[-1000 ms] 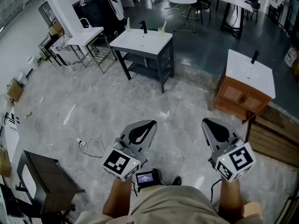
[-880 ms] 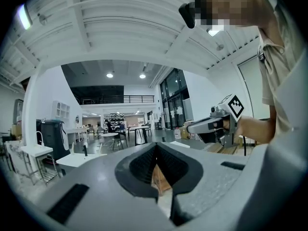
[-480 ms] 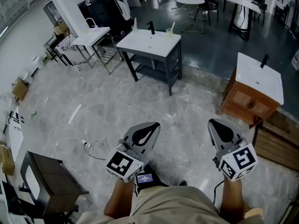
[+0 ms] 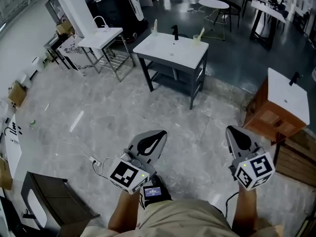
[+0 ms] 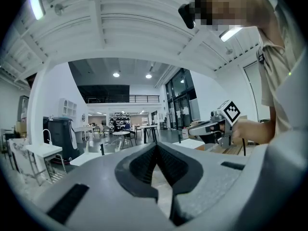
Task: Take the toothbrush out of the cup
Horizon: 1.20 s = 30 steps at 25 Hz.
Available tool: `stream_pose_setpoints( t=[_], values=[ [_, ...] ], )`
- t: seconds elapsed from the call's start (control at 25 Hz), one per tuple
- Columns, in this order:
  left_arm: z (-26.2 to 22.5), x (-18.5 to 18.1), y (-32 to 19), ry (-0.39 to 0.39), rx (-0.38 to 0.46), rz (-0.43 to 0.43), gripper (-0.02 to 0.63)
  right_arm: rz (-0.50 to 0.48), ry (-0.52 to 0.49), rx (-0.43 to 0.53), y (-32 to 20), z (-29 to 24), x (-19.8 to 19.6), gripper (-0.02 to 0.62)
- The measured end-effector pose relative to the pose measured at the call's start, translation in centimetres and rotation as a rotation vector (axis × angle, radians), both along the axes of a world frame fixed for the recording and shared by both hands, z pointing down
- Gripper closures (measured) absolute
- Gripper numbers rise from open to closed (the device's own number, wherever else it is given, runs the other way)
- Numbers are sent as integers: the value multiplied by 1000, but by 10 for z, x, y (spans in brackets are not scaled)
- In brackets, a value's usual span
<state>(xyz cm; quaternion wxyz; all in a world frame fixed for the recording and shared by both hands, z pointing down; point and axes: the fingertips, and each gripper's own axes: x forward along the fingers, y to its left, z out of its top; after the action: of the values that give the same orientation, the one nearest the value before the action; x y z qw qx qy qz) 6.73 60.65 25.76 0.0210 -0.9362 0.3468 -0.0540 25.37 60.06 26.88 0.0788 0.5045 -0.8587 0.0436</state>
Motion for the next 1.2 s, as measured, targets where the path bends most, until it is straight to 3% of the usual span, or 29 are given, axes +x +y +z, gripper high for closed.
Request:
stream_pose_setpoints(
  t=[0.24,0.6,0.92,1.2],
  values=[
    [6,-102,-87,-1,-33,18,600,32,-8,-5,-93,1,-98,591],
    [-7,-159,-168,50,24,120,598,97,33,-4,-177,-4,-167,591],
    [3,-154,-247,53,5,130,600,127,32,-16,-253,7,-154,591],
    [17,-97,-355,29,-8,131,598,130,9,-10,-367,19,-97,591]
  ],
)
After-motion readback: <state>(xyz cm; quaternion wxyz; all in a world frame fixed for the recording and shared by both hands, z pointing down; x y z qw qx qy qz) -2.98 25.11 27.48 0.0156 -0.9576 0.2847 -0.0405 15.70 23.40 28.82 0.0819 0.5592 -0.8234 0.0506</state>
